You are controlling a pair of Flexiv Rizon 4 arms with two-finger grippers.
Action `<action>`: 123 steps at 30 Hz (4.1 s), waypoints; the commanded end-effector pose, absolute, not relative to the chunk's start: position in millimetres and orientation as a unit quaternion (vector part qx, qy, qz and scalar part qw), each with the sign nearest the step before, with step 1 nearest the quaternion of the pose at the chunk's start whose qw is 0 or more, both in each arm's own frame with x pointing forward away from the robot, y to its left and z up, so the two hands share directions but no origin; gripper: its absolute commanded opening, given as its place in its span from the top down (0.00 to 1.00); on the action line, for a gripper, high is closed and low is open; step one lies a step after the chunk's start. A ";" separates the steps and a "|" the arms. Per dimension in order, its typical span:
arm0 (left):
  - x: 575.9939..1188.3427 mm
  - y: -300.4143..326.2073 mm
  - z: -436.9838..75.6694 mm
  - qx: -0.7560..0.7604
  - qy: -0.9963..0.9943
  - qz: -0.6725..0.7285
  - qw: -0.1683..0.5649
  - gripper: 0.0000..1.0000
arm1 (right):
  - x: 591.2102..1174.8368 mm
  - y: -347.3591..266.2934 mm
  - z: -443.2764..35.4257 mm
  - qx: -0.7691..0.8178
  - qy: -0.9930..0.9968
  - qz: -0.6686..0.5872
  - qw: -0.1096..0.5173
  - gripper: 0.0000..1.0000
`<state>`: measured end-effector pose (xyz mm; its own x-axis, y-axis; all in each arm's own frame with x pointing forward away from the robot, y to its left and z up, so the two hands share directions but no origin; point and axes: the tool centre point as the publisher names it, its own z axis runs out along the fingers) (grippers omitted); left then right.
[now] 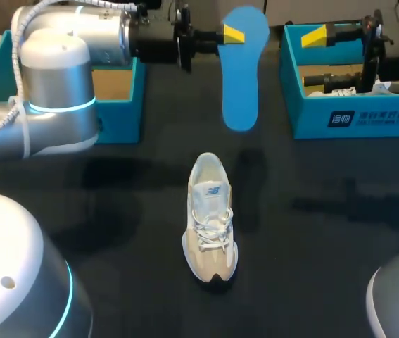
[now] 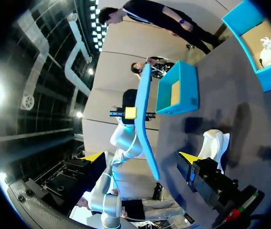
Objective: Take the shoe out of the shoebox, open the shoe tongue, remove and reinsert the insole, then place the shoe into the shoebox
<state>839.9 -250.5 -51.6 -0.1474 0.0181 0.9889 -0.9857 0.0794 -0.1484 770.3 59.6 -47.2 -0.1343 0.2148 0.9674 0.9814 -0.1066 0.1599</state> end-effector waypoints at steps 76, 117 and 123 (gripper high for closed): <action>872.2 -218.6 -64.5 -0.420 -0.549 0.665 -0.282 1.00 | 770.7 60.9 -47.1 -0.541 -0.553 -0.511 0.375 0.00; 863.1 -220.7 -65.6 -0.510 -0.478 0.542 -0.467 1.00 | 798.7 85.2 -45.6 -0.526 -0.565 -0.501 0.391 0.00; 860.0 -229.7 -65.3 -0.520 -0.465 0.536 -0.476 1.00 | 807.4 100.1 -46.7 -0.519 -0.573 -0.492 0.401 0.00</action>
